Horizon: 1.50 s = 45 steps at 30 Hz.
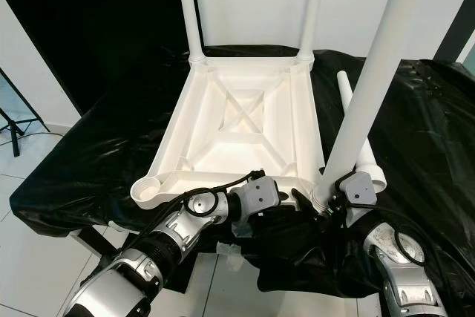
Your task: Building children table
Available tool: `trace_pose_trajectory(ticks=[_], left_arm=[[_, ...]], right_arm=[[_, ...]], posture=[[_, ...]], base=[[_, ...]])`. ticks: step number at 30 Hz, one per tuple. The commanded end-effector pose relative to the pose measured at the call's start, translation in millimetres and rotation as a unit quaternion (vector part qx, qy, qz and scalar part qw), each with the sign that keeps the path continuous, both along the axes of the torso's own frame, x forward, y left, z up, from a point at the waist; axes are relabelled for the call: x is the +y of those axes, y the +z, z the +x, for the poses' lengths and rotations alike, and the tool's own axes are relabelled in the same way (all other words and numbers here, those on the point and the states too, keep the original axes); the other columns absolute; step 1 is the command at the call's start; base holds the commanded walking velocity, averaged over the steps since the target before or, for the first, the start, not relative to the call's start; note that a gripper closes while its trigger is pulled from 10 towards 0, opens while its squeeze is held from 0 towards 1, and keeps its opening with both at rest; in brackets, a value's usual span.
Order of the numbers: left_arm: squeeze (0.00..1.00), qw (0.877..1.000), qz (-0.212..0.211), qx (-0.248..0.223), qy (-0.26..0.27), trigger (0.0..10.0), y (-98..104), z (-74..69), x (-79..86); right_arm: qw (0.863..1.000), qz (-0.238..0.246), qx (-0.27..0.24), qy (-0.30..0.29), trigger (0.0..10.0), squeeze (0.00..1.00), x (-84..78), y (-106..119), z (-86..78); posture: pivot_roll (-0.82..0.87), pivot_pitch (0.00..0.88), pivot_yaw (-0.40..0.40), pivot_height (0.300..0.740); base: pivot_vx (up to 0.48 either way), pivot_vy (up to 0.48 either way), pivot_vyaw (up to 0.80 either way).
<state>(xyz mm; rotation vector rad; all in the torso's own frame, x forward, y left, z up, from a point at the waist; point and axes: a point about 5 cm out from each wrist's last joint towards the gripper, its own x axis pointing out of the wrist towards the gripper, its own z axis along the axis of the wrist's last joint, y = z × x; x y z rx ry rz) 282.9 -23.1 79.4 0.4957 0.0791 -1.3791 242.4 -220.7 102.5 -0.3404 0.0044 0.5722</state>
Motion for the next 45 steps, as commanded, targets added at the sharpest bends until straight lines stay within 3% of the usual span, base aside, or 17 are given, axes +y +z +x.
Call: trace_pose_trajectory(ticks=[1, 2, 3, 11, 18, 20, 22, 23, 24, 26, 38, 39, 40, 41, 42, 43, 45], left_arm=[[0.0, 0.997, 0.067, 0.047, 0.007, 10.0, -31, -9.4, 11.5], [0.0, 0.997, 0.067, 0.047, 0.007, 10.0, -31, -9.4, 11.5], [0.0, 0.997, 0.065, 0.045, 0.006, 10.0, -29, -8.7, 9.3], [0.0, 0.997, 0.066, 0.04, 0.002, 10.0, -26, -6.7, 5.4], [0.0, 0.997, 0.065, 0.038, 0.006, 10.0, -24, -3.6, 7.3], [0.0, 0.997, 0.065, 0.042, 0.008, 10.0, -27, -5.2, 9.3], [0.0, 0.997, 0.065, 0.042, 0.008, 10.0, -27, -5.2, 9.3], [0.0, 0.997, 0.066, 0.044, 0.008, 10.0, -29, -6.5, 10.3], [0.0, 0.997, 0.066, 0.044, 0.008, 10.0, -29, -6.5, 10.3], [0.0, 0.997, 0.067, 0.047, 0.007, 10.0, -31, -8.0, 10.7], [0.0, 0.996, 0.072, 0.048, 0.001, 10.0, -32, -8.7, 13.0], [0.0, 0.996, 0.072, 0.047, 0.002, 10.0, -32, -8.3, 13.4], [0.0, 0.996, 0.072, 0.047, 0.002, 10.0, -32, -8.3, 13.4], [0.0, 0.996, 0.072, 0.047, 0.005, 10.0, -32, -7.8, 13.7], [0.0, 0.996, 0.071, 0.048, 0.008, 10.0, -33, -7.6, 13.9], [0.0, 0.996, 0.07, 0.048, 0.011, 10.0, -33, -7.6, 14.2], [0.0, 0.996, 0.07, 0.049, 0.012, 10.0, -34, -8.0, 14.8]], right_arm=[[0.999, -0.011, 0.029, 0.022, 3.1, 0.0, 0.8, -8, -1.1], [0.999, -0.011, 0.029, 0.022, 3.1, 0.0, 0.8, -8, -1.1], [0.998, -0.025, 0.046, 0.024, 0.0, 0.0, -2.7, -12, -2.6], [0.994, -0.05, 0.093, 0.041, 0.0, 0.0, -4.2, -28, -13.2], [0.994, -0.005, 0.098, 0.042, 0.0, 0.0, 18.6, -37, -19.2], [0.995, 0.052, 0.089, -0.007, 0.0, 0.0, 34.2, -38, -15.6], [0.995, 0.052, 0.089, -0.007, 0.0, 0.0, 34.2, -38, -15.6], [0.99, 0.087, 0.073, -0.081, 0.0, 0.0, 33.6, -37, -8.7], [0.99, 0.087, 0.073, -0.081, 0.0, 0.0, 33.6, -37, -8.7], [0.965, 0.147, 0.039, -0.214, 0.0, 0.0, 30.1, -34, -2.3], [0.965, 0.134, 0.024, -0.224, 0.0, 0.0, 48.0, -35, -1.8], [0.966, 0.128, 0.025, -0.224, 2.4, 0.0, 48.1, -35, -1.5], [0.966, 0.128, 0.025, -0.224, 2.4, 0.0, 48.1, -35, -1.5], [0.969, 0.116, 0.023, -0.217, 10.0, 0.0, 47.8, -34, -0.3], [0.972, 0.107, 0.02, -0.211, 10.0, 0.0, 48.1, -33, 0.9], [0.975, 0.101, 0.016, -0.197, 10.0, 1.0, 47.8, -30, 3.0], [0.98, 0.096, 0.014, -0.172, 10.0, 1.0, 47.5, -26, 5.2]], posture=[[0.08, 0.0, 0.029, 0.74], [0.08, 0.0, 0.029, 0.74], [0.07, 0.0, 0.023, 0.74], [0.06, 0.0, 0.021, 0.74], [0.06, 0.0, 0.029, 0.74], [0.06, 0.0, 0.033, 0.74], [0.06, 0.0, 0.033, 0.74], [0.06, 0.0, 0.034, 0.74], [0.06, 0.0, 0.034, 0.74], [0.06, 0.0, 0.036, 0.74], [0.07, 0.0, 0.045, 0.74], [0.08, 0.0, 0.038, 0.74], [0.08, 0.0, 0.038, 0.74], [0.09, 0.0, 0.031, 0.74], [0.09, 0.0, 0.027, 0.74], [0.09, 0.0, 0.025, 0.74], [0.1, 0.0, 0.023, 0.74]], base=[[0.0, 0.0, 0.0], [0.0, 0.0, 0.0], [0.0, 0.0, 0.0], [0.0, 0.0, 0.0], [0.0, 0.0, 0.0], [0.0, 0.0, 0.0], [0.0, 0.0, 0.0], [0.0, 0.0, 0.0], [0.0, 0.0, 0.0], [0.0, 0.0, 0.0], [0.0, 0.0, 0.0], [0.0, 0.0, 0.0], [0.0, 0.0, 0.0], [0.0, 0.0, 0.0], [0.0, 0.0, 0.0], [0.0, 0.0, 0.0], [0.0, 0.0, 0.0]])
